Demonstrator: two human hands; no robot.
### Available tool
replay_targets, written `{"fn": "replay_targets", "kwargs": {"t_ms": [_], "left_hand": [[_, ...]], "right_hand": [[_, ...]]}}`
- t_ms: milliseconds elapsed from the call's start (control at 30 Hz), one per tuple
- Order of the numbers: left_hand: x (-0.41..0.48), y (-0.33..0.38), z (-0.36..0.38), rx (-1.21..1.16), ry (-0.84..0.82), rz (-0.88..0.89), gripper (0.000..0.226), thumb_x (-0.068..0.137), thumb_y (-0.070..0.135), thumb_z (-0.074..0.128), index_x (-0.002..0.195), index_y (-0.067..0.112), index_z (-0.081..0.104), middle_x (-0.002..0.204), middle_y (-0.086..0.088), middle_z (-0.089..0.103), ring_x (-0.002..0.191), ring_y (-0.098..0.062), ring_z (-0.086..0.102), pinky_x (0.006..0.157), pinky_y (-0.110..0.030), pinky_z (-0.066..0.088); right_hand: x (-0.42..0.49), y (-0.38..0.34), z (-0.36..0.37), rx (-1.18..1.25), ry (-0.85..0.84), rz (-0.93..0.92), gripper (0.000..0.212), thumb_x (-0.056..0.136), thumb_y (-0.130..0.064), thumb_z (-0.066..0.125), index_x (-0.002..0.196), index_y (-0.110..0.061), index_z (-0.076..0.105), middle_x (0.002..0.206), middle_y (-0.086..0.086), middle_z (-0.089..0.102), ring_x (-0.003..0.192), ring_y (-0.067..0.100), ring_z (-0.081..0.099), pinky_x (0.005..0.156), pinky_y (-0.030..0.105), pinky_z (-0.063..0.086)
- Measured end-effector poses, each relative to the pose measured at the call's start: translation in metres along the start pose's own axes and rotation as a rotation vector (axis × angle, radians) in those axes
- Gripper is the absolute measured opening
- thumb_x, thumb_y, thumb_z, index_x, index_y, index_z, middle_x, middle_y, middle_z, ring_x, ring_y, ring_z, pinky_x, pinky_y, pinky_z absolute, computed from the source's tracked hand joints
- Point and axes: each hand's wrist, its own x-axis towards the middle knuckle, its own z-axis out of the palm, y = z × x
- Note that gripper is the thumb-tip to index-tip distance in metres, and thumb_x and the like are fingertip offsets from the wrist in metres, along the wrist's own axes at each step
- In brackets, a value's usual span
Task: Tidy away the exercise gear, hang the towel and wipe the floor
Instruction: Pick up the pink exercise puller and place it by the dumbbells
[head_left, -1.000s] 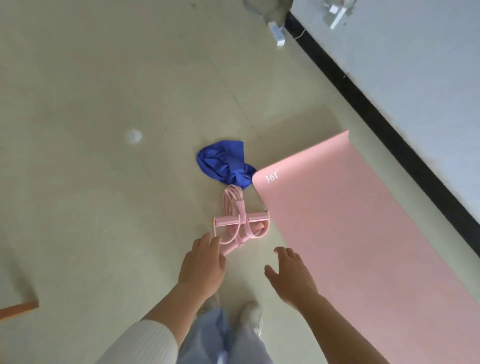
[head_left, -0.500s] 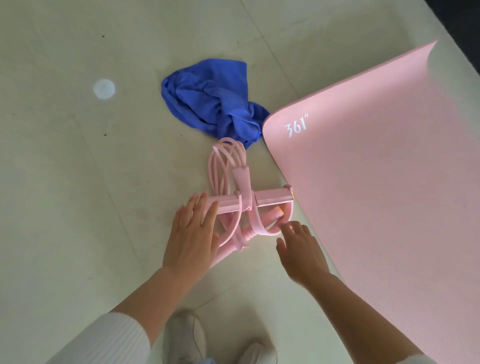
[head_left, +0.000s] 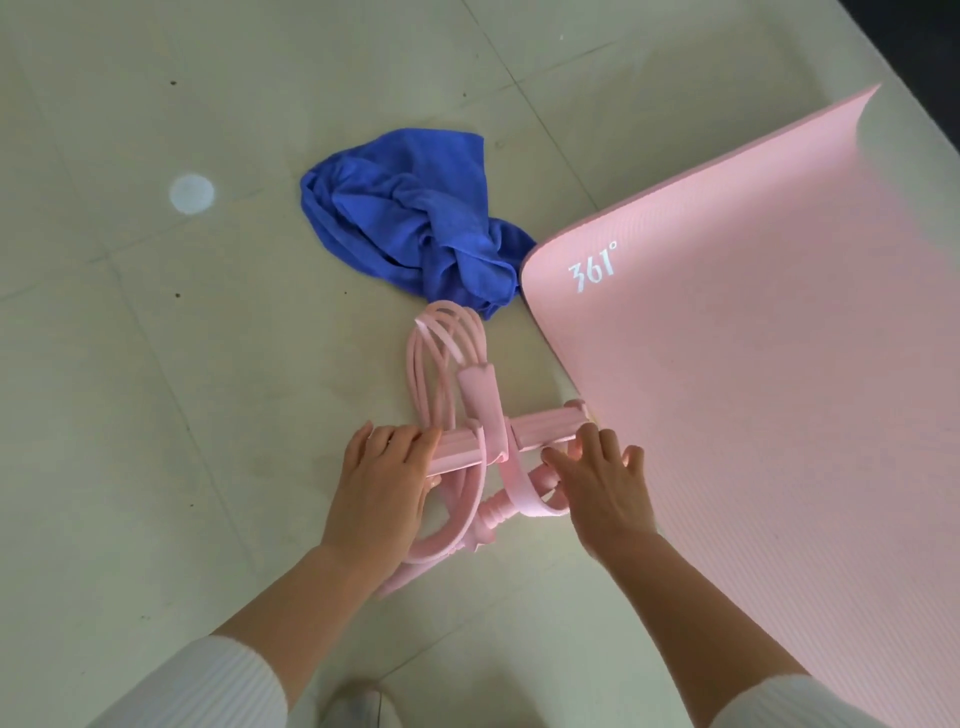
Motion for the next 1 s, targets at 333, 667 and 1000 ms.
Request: {"fn": "replay_targets", "kwargs": {"t_ms": [333, 667, 1000], "left_hand": [[-0.068, 0.054, -0.211, -0.084, -0.076, -0.067, 0.052, 0.069, 0.012, 0.08, 0.118, 0.012, 0.063, 0.103, -0.003, 0.067, 0.093, -0.028, 0.059, 0.082, -0.043, 0.049], [-0.157, 0.162, -0.46, -0.313, -0.096, 0.009, 0.043, 0.072, 0.008, 0.079, 0.113, 0.011, 0.064, 0.1, -0.006, 0.068, 0.088, -0.034, 0.06, 0.077, -0.045, 0.049], [-0.185, 0.248, -0.532, -0.358, -0.169, 0.461, 0.041, 0.071, 0.002, 0.077, 0.111, 0.008, 0.066, 0.096, -0.011, 0.069, 0.08, -0.038, 0.057, 0.072, -0.044, 0.047]], "right_hand": [[-0.161, 0.019, -0.178, 0.173, -0.001, 0.014, 0.041, 0.089, -0.018, 0.06, 0.125, -0.031, 0.046, 0.118, -0.001, 0.049, 0.111, 0.023, 0.044, 0.085, 0.037, 0.036], [-0.407, 0.023, -0.401, 0.657, 0.119, 0.364, 0.02, 0.098, -0.029, 0.044, 0.113, -0.018, 0.049, 0.107, 0.003, 0.059, 0.1, 0.026, 0.052, 0.083, 0.038, 0.043], [-0.588, 0.026, -0.438, 0.994, 0.304, 0.787, 0.03, 0.095, -0.018, 0.046, 0.126, -0.017, 0.043, 0.11, 0.006, 0.06, 0.085, 0.025, 0.053, 0.062, 0.029, 0.037]]}}
